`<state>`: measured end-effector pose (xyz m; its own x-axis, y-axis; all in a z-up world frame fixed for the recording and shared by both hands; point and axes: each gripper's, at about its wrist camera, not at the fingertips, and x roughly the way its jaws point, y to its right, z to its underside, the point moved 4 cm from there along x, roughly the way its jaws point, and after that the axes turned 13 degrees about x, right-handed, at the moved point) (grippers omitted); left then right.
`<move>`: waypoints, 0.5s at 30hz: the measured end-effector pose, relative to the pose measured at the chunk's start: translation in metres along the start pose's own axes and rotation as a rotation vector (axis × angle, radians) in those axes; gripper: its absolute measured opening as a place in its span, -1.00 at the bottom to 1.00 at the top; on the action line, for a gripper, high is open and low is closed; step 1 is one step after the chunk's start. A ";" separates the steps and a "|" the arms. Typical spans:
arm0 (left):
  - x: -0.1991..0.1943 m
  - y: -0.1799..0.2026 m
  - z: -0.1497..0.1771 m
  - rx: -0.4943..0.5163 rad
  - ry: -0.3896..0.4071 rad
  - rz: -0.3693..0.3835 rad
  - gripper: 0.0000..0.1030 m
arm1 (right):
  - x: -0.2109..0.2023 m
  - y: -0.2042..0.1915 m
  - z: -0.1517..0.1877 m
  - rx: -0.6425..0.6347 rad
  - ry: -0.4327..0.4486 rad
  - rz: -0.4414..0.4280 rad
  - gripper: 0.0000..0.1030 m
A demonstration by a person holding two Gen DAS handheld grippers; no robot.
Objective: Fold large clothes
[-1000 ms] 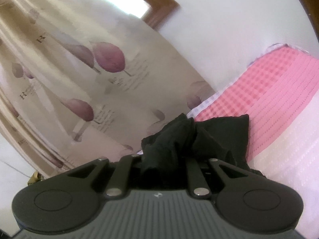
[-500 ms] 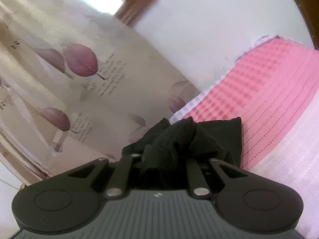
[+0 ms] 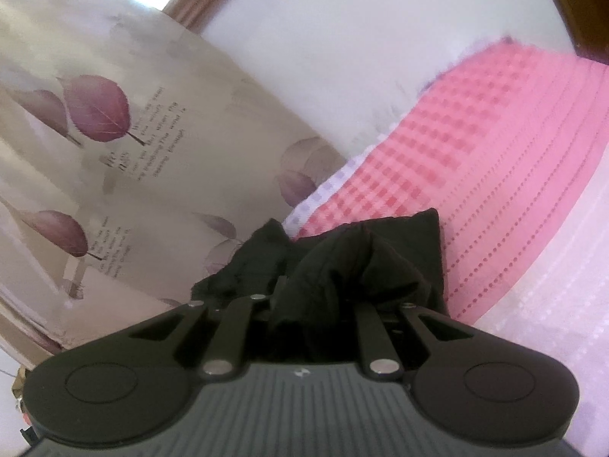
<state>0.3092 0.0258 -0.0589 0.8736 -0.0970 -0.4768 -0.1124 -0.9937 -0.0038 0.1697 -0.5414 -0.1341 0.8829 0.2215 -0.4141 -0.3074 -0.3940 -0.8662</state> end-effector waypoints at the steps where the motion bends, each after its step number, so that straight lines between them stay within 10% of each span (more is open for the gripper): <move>1: 0.003 0.001 0.001 0.004 0.000 -0.003 -0.47 | 0.003 0.001 0.000 0.001 -0.001 0.005 -0.73; 12: 0.024 0.008 0.011 0.018 0.012 0.003 -0.11 | 0.030 0.015 0.001 0.011 -0.003 0.044 -0.73; 15: 0.026 0.010 0.012 0.015 0.033 0.012 0.41 | 0.036 0.018 0.000 0.025 -0.004 0.041 -0.71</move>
<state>0.3252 0.0145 -0.0815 0.8874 -0.1114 -0.4474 -0.1299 -0.9915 -0.0109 0.1956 -0.5401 -0.1646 0.8678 0.2096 -0.4505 -0.3519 -0.3808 -0.8551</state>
